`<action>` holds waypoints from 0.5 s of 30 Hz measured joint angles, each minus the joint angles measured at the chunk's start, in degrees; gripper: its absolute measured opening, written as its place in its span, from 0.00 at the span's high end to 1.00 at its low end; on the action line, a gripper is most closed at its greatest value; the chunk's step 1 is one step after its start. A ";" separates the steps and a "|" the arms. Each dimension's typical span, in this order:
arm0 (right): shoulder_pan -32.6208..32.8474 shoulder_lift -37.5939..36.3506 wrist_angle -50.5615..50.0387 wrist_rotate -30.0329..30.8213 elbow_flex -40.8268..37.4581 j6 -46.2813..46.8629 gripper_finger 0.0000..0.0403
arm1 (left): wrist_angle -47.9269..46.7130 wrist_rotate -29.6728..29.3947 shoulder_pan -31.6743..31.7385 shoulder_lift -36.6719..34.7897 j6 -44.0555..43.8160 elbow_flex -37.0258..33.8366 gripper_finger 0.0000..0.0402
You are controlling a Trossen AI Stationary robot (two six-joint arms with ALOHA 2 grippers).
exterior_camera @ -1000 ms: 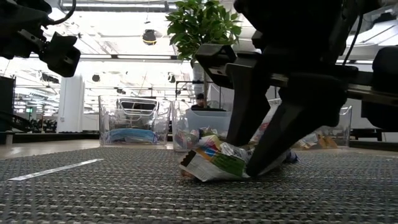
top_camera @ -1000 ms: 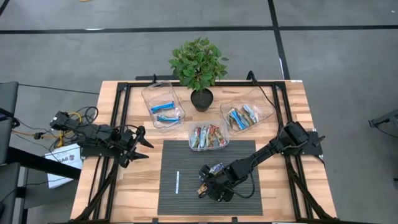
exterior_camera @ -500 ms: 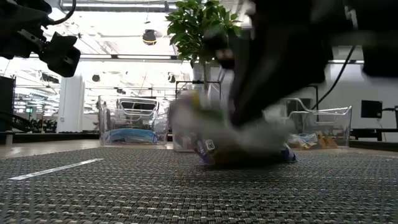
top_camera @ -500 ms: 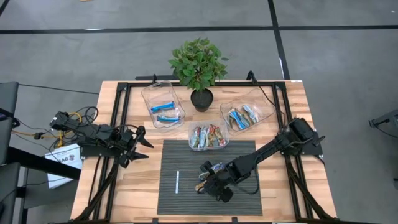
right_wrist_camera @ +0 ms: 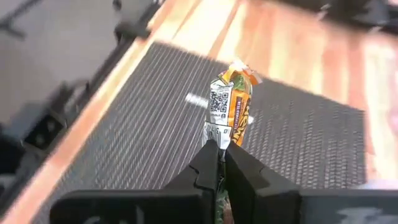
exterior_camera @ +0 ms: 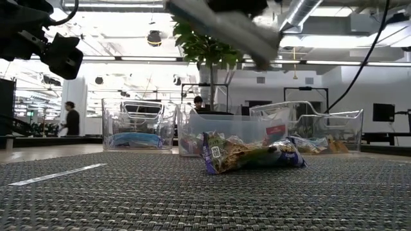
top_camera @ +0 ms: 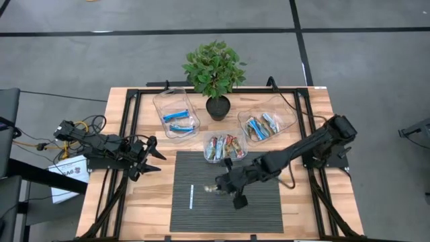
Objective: Pick and place Granola Bars by type
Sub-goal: Put the yellow granola bar into the right transparent bin
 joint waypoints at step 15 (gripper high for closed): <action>-11.47 -12.15 -0.08 -2.85 0.02 7.67 0.97 | 0.00 0.00 -0.01 0.00 -0.04 0.00 0.44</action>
